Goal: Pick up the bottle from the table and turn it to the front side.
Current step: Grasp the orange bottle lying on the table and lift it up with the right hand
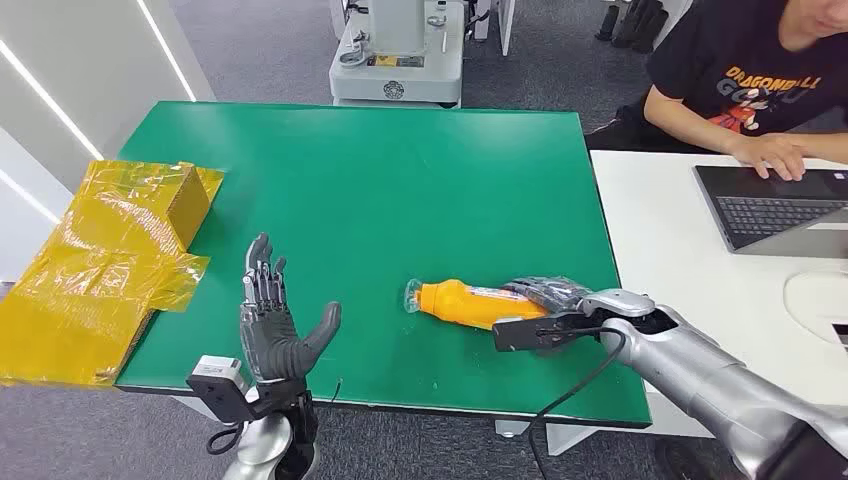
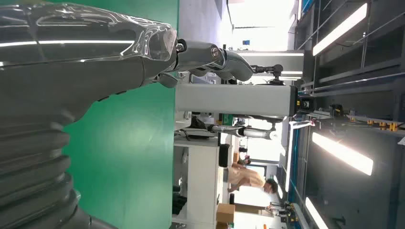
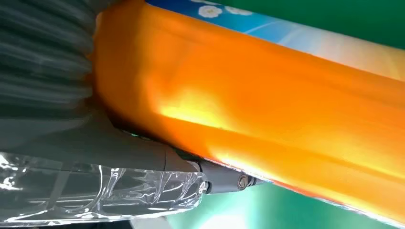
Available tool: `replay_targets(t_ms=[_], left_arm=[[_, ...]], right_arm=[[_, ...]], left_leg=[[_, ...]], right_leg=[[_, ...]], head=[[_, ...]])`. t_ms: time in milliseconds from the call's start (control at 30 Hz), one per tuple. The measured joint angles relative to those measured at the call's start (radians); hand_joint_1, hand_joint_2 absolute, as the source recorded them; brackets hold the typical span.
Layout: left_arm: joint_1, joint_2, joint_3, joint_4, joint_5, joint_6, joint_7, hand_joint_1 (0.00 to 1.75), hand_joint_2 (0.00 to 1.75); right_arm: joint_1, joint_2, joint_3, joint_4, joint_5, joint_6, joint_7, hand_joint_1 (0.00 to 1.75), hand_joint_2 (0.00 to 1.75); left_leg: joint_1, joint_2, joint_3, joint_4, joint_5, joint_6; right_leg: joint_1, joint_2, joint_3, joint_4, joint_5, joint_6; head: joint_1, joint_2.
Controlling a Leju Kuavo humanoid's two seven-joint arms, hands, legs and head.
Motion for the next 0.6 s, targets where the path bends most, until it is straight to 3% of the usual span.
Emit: replay_targets(t_ms=[367,500,600], left_arm=[[-0.001,0.000,-0.008,0.000,0.005,0.007,0.000,0.00,1.75],[-0.001,0.000,-0.014,0.000,0.000,0.013,0.000,0.00,1.75],[0.000,0.000,-0.016,0.000,-0.002,0.014,0.000,0.00,1.75]], right_arm=[[0.022,0.015,-0.010,0.048,0.049,-0.073,-0.002,0.00,1.75],[0.027,0.022,-0.018,0.059,0.070,-0.094,-0.006,1.75,1.75],[0.027,0.027,-0.024,0.067,0.078,-0.101,-0.014,1.75,1.75]], left_leg=[[0.000,0.001,0.003,0.000,0.000,0.000],[0.000,0.001,0.003,0.000,0.000,0.000],[0.000,0.001,0.003,0.000,0.001,0.001]], right_leg=[[0.000,0.001,0.003,0.000,0.001,0.001],[0.000,0.001,0.003,0.000,0.002,0.002],[0.000,0.001,0.003,0.000,0.002,0.002]], head=[[0.000,0.000],[0.000,0.000],[0.000,0.000]])
